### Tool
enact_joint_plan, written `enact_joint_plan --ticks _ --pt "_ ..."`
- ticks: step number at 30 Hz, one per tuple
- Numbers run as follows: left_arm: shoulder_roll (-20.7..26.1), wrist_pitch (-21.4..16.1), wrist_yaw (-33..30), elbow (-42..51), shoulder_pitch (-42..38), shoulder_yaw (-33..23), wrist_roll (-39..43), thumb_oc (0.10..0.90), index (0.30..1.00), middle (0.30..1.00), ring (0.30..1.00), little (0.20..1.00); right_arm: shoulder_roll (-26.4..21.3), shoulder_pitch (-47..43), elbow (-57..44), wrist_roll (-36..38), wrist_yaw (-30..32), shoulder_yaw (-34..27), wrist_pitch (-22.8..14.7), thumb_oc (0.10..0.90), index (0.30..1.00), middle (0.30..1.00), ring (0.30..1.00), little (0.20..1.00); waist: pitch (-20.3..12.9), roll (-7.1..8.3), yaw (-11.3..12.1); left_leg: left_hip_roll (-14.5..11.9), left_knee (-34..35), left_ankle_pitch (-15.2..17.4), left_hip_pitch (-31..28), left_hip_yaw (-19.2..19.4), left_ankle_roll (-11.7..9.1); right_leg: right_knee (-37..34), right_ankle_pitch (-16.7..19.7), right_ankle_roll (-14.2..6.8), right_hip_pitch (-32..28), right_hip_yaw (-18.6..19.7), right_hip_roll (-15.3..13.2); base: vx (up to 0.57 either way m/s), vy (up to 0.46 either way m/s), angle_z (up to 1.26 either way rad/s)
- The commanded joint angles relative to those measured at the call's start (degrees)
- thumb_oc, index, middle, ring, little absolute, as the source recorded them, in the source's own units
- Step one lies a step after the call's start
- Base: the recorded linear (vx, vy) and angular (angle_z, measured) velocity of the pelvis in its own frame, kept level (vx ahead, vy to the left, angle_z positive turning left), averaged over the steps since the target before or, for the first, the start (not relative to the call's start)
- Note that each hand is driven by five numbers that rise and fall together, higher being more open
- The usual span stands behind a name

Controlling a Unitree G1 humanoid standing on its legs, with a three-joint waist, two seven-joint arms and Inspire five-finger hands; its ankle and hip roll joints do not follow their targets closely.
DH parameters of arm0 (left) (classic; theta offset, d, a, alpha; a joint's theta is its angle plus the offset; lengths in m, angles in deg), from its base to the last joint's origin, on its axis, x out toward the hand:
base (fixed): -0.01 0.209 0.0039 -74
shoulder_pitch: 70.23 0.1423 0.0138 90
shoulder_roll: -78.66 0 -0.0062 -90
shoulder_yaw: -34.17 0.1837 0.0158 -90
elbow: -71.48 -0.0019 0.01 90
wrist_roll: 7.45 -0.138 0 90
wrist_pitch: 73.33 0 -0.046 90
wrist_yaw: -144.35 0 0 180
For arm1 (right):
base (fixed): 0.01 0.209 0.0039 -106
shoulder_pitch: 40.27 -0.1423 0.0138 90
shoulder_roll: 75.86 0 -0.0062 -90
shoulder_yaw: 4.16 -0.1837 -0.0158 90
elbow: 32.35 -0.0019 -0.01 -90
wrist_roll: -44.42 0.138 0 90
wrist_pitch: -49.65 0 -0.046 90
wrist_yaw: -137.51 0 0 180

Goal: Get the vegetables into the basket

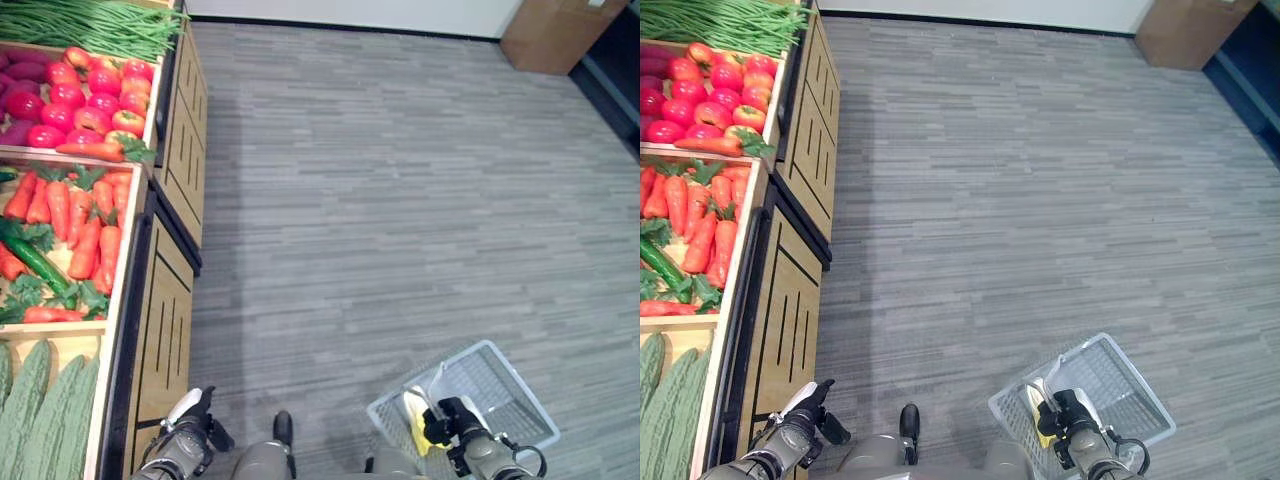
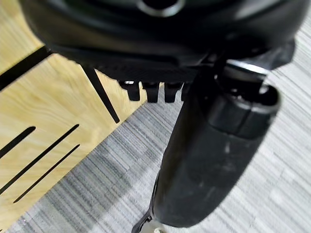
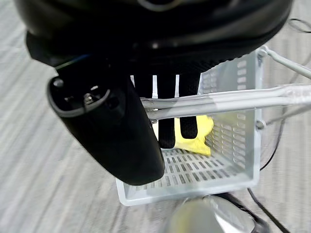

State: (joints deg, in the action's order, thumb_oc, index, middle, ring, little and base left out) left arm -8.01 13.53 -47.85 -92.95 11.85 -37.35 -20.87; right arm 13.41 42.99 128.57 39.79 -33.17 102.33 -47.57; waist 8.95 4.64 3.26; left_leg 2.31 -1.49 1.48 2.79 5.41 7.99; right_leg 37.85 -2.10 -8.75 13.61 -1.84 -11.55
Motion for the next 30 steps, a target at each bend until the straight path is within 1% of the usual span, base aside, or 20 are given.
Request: enact_joint_plan --ticks 1,3,4,5,6,8,9,11,14,17,18,19,21,22,23,24,26,28,29,30 --pt "-0.29 -0.46 -1.17 0.06 1.83 -2.26 0.42 0.900 1.000 1.000 1.000 1.000 -2.31 0.97 -1.35 1.71 0.30 -0.60 -0.53 0.400 0.300 0.300 0.300 0.300 1.88 -1.04 -1.32 -2.00 -1.54 -1.20 5.34 -2.61 -4.68 -15.25 4.96 1.05 -0.35 -2.96 3.51 0.18 -0.025 0.10" --pt "-0.56 -0.66 -1.27 0.22 1.48 -1.64 -0.05 0.900 1.000 1.000 1.000 1.000 -2.28 0.75 -2.23 1.91 0.56 -0.30 -0.68 0.400 0.300 0.300 0.300 0.300 2.45 -1.00 -2.08 -2.01 -0.80 -0.63 3.97 -3.26 -5.24 -21.96 4.94 0.74 1.60 -2.69 3.24 0.19 -0.071 0.13" --pt "-0.73 -0.80 -1.35 0.24 1.07 -1.33 -0.21 0.900 1.000 1.000 1.000 1.000 -2.25 0.56 -2.47 2.06 0.74 -0.15 -0.66 0.400 0.300 0.300 0.300 0.300 2.71 -0.77 -2.73 -1.86 -0.42 -0.22 3.24 -3.73 -5.64 -26.36 6.16 0.17 2.99 -1.60 3.16 0.24 -0.109 0.17" --pt "-0.88 -0.91 -1.27 0.31 0.83 -1.13 -0.34 0.900 1.000 1.000 1.000 1.000 -2.19 0.50 -2.64 2.03 0.74 -0.04 -0.58 0.400 0.300 0.300 0.300 0.300 2.82 -0.64 -3.14 -1.85 -0.26 0.29 2.33 -4.28 -6.00 -29.18 7.43 -0.39 3.09 -0.82 2.89 0.18 -0.087 0.23" --pt "-0.89 -0.91 -1.27 0.31 0.84 -1.13 -0.34 0.900 1.000 1.000 1.000 1.000 -2.20 0.51 -2.65 2.03 0.74 -0.04 -0.58 0.400 0.300 0.300 0.300 0.300 2.94 -0.73 -3.16 -1.93 -0.25 0.36 2.15 -4.33 -6.01 -29.33 7.46 -0.39 2.82 -0.91 2.96 0.20 -0.094 0.46" --pt "-1.33 -1.10 -1.09 -0.21 0.09 -0.96 -0.94 0.900 1.000 1.000 1.000 1.000 -2.01 0.72 -1.39 1.91 0.47 -0.37 -0.21 0.400 0.300 0.300 0.300 0.300 2.85 -0.20 -4.49 -1.67 -0.20 2.50 -0.55 -6.10 -6.77 -35.26 11.35 -1.49 4.77 2.27 2.12 0.37 -0.172 0.55" --pt "-1.53 -1.11 -0.97 -0.42 0.27 -1.07 -0.88 0.900 1.000 1.000 1.000 1.000 -1.84 0.99 -0.84 1.66 0.28 -0.53 0.01 0.400 0.300 0.300 0.300 0.300 2.78 -0.14 -4.62 -1.66 -0.32 3.17 -1.60 -6.83 -6.97 -34.68 11.79 -1.70 4.69 2.40 2.23 0.43 -0.225 0.40" --pt "-1.88 -1.02 -1.25 -0.91 0.82 -1.59 -0.79 0.900 1.000 1.000 1.000 1.000 -1.50 1.59 -0.15 1.32 0.24 -0.68 0.12 0.400 0.300 0.300 0.300 0.300 2.04 0.30 -4.55 -1.88 -0.42 4.30 -2.95 -7.03 -7.54 -34.76 11.92 -1.38 3.56 1.11 2.24 0.29 -0.187 0.38" --pt "-2.26 -0.78 -1.32 -1.31 1.57 -1.81 -0.83 0.900 1.000 1.000 1.000 1.000 -1.66 2.32 0.85 0.91 -0.04 -0.44 0.13 0.400 0.300 0.300 0.300 0.300 0.54 0.04 -4.69 -3.49 -1.26 4.97 -4.52 -8.49 -8.84 -33.45 10.34 -0.12 2.25 -0.27 4.20 0.28 -0.239 0.41" --pt "-2.39 -0.82 -1.51 -1.15 1.86 -1.64 -0.98 0.900 1.000 1.000 1.000 1.000 -2.40 2.71 1.60 1.04 -0.14 -0.60 -0.10 0.400 0.300 0.300 0.300 0.300 -0.38 -0.73 -4.95 -5.47 -2.98 4.31 -5.29 -9.91 -10.13 -31.57 7.68 1.42 1.63 -1.42 6.27 0.26 -0.238 0.12" --pt "-2.29 -0.79 -1.72 -1.09 1.98 -1.66 -1.16 0.900 1.000 1.000 1.000 1.000 -2.63 2.92 1.39 1.09 -0.09 -0.64 -0.26 0.400 0.300 0.300 0.300 0.300 -0.60 -0.97 -5.04 -6.11 -3.98 3.54 -5.32 -10.21 -10.54 -31.01 6.99 1.94 1.48 -1.61 6.89 0.23 -0.215 0.12" --pt "-2.23 -0.82 -1.84 -0.95 2.08 -1.67 -1.11 0.900 1.000 1.000 1.000 1.000 -2.90 3.00 1.25 1.12 -0.07 -0.61 -0.38 0.400 0.300 0.300 0.300 0.300 -0.63 -1.12 -5.02 -6.50 -5.17 2.78 -5.10 -10.41 -11.02 -30.80 6.38 2.29 1.20 -1.86 7.44 0.22 -0.230 0.06" --pt "-2.03 -0.81 -2.05 -0.56 1.70 -1.77 -0.64 0.900 1.000 1.000 1.000 1.000 -3.66 3.00 0.87 1.28 0.00 -0.52 -0.70 0.400 0.300 0.300 0.300 0.300 -0.30 -1.35 -4.95 -7.13 -9.57 -0.09 -3.39 -10.26 -12.13 -30.60 5.18 3.56 0.34 -2.53 8.40 0.17 -0.226 0.02" --pt "-1.93 -0.84 -2.25 -0.22 1.33 -1.78 -0.36 0.900 1.000 1.000 1.000 1.000 -3.94 3.13 0.77 1.39 0.10 -0.49 -0.71 0.400 0.300 0.300 0.300 0.300 0.11 -1.24 -4.91 -7.56 -12.90 -1.84 -1.82 -9.74 -12.63 -30.57 4.51 4.28 -0.33 -2.93 8.60 0.13 -0.214 0.11" --pt "-1.96 -0.86 -2.40 0.13 0.98 -1.65 -0.12 0.900 1.000 1.000 1.000 1.000 -4.30 3.07 0.76 1.43 0.17 -0.47 -0.75 0.400 0.300 0.300 0.300 0.300 0.59 -0.91 -4.75 -7.44 -16.84 -2.82 0.04 -9.41 -12.93 -30.72 4.03 4.84 -1.02 -3.17 8.62 0.13 -0.208 0.21" --pt "-1.86 -0.83 -2.66 0.30 0.69 -1.71 0.17 0.900 1.000 1.000 1.000 1.000 -4.52 3.05 0.79 1.50 0.26 -0.48 -0.75 0.400 0.300 0.300 0.300 0.300 0.88 -0.85 -4.59 -7.83 -18.26 -3.85 1.21 -8.91 -12.93 -30.72 3.47 5.37 -1.70 -3.85 8.77 0.13 -0.184 0.27" --pt "-2.00 -0.75 -3.19 0.78 -0.23 -1.27 0.77 0.900 1.000 1.000 1.000 1.000 -4.97 2.88 1.16 2.06 0.80 -1.08 -0.56 0.400 0.300 0.300 0.300 0.300 1.87 -0.81 -4.29 -8.18 -17.32 -4.83 4.82 -6.88 -12.61 -31.30 2.48 5.55 -3.29 -4.88 8.33 0.13 -0.128 0.21" --pt "-2.27 -0.70 -3.28 1.03 -0.81 -0.91 0.83 0.900 1.000 1.000 1.000 1.000 -5.22 2.61 1.28 2.56 1.09 -1.47 -0.47 0.400 0.300 0.300 0.300 0.300 2.46 -0.62 -4.11 -8.02 -13.71 -2.98 8.98 -4.66 -11.87 -32.03 1.77 5.32 -4.40 -5.56 7.72 0.11 -0.038 0.36" --pt "-2.28 -0.71 -3.29 1.02 -0.82 -0.90 0.83 0.900 1.000 1.000 1.000 1.000 -5.22 2.60 1.29 2.57 1.08 -1.48 -0.47 0.400 0.300 0.300 0.300 0.300 2.52 -0.61 -4.05 -8.01 -13.79 -2.85 8.90 -4.61 -11.84 -31.99 1.68 5.29 -4.47 -5.51 7.71 0.18 0.013 0.41" --pt "-2.57 -0.62 -3.80 0.50 -0.98 -0.44 0.16 0.900 1.000 1.000 1.000 1.000 -5.28 1.99 1.28 2.21 1.34 -0.97 -0.50 0.400 0.300 0.300 0.300 0.300 2.41 -0.91 -3.65 -7.94 -8.25 -3.87 11.46 -4.02 -11.80 -32.58 1.07 4.84 -5.21 -5.22 7.96 0.21 0.034 0.22"
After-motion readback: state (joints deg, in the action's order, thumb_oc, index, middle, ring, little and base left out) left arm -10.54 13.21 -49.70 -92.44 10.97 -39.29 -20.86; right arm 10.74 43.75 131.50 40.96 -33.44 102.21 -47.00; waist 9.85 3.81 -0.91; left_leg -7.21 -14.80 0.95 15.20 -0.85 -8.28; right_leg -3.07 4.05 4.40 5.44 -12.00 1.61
